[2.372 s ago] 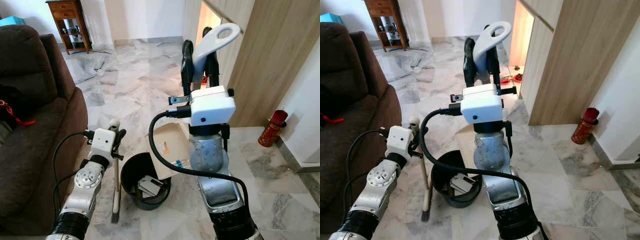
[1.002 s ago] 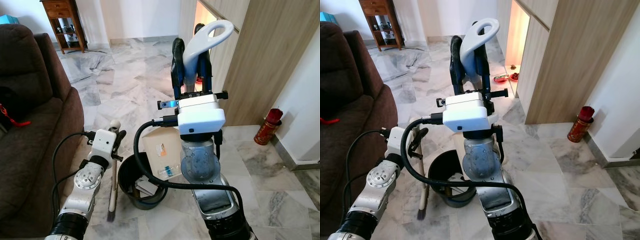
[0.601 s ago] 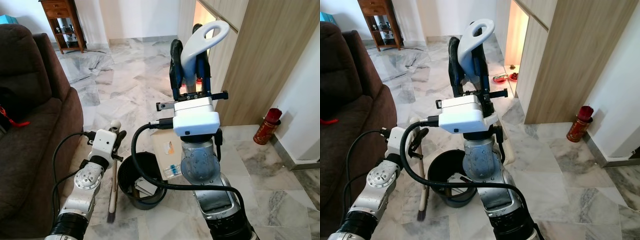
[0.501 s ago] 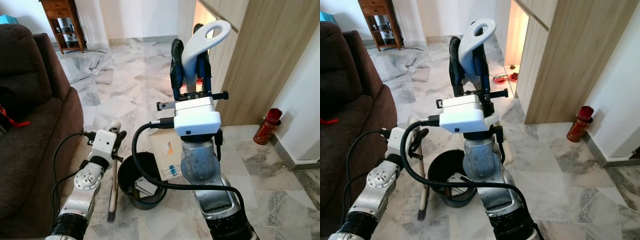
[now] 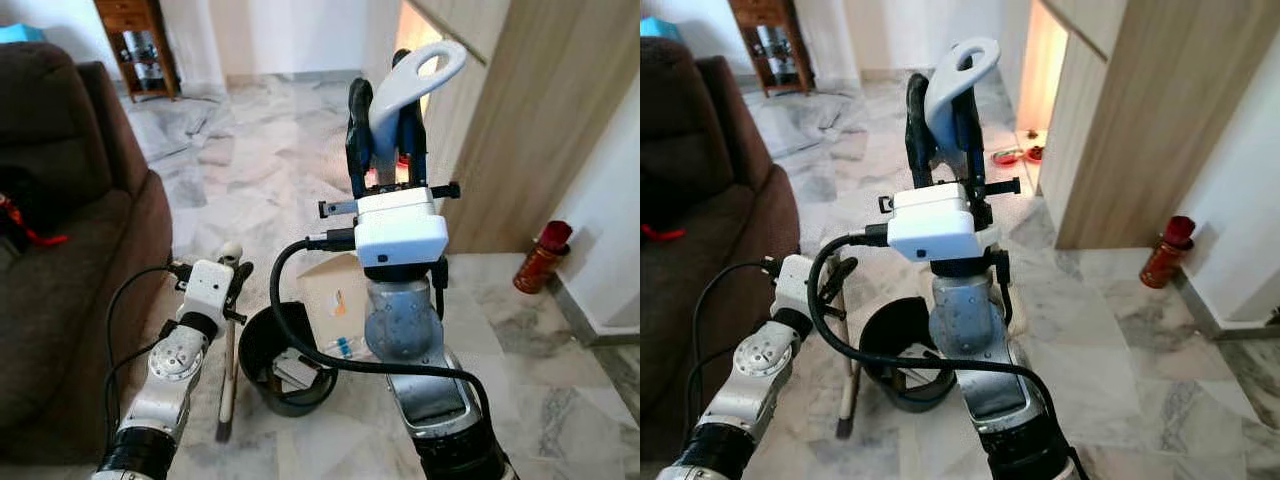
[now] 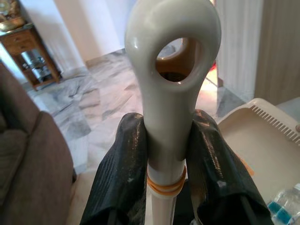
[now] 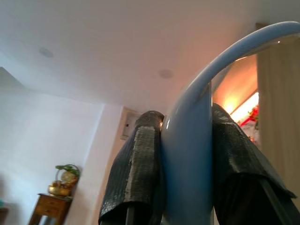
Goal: Sweep floor
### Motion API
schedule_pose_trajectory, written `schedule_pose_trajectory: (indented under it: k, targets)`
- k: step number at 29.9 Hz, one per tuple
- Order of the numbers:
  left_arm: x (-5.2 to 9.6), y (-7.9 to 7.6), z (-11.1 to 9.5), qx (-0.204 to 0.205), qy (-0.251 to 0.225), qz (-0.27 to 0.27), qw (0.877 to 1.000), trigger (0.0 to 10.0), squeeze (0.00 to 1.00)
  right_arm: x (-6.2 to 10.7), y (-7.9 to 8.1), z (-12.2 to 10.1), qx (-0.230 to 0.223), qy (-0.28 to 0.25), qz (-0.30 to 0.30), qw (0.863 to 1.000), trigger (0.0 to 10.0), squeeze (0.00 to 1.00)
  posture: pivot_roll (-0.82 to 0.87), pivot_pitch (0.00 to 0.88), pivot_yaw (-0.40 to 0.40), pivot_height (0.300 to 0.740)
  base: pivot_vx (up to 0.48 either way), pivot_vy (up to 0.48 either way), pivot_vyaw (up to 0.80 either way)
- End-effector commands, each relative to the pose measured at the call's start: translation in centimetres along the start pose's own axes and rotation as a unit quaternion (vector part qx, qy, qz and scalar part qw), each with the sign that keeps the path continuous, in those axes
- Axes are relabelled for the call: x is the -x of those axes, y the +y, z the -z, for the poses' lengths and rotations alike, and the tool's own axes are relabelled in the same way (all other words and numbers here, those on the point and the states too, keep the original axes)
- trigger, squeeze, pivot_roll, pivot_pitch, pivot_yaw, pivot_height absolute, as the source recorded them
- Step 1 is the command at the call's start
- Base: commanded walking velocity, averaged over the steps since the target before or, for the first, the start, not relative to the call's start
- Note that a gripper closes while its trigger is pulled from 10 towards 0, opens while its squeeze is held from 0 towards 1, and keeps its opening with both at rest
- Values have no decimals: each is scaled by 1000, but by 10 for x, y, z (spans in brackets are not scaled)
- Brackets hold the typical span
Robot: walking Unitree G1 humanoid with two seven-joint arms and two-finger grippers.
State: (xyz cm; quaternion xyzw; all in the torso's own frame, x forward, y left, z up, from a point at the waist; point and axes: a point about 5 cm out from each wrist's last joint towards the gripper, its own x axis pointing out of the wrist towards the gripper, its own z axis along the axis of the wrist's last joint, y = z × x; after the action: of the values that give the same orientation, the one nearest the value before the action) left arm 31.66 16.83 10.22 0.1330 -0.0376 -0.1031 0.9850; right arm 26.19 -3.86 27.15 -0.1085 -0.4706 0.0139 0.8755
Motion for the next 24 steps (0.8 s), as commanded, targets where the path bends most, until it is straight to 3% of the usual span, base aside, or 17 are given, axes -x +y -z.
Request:
schedule_pose_trajectory:
  k: [1, 11, 24]
  targets:
    - [-2, 5, -10, -18, -24, -3, 1000, 10000, 0, -9, -2, -14, -12, -39, 10, 999, 10000, 0, 4, 0, 12, 740, 0, 0, 0]
    - [-2, 5, -10, -20, -25, -4, 999, 10000, 0, -8, -2, -13, -25, -29, 7, 999, 10000, 0, 1, 0, 10, 740, 0, 0, 0]
    - [-2, 5, -11, -21, -24, -5, 999, 10000, 0, -9, 1, -13, -19, -31, -4, 999, 10000, 0, 2, 0, 10, 740, 319, 0, 128]
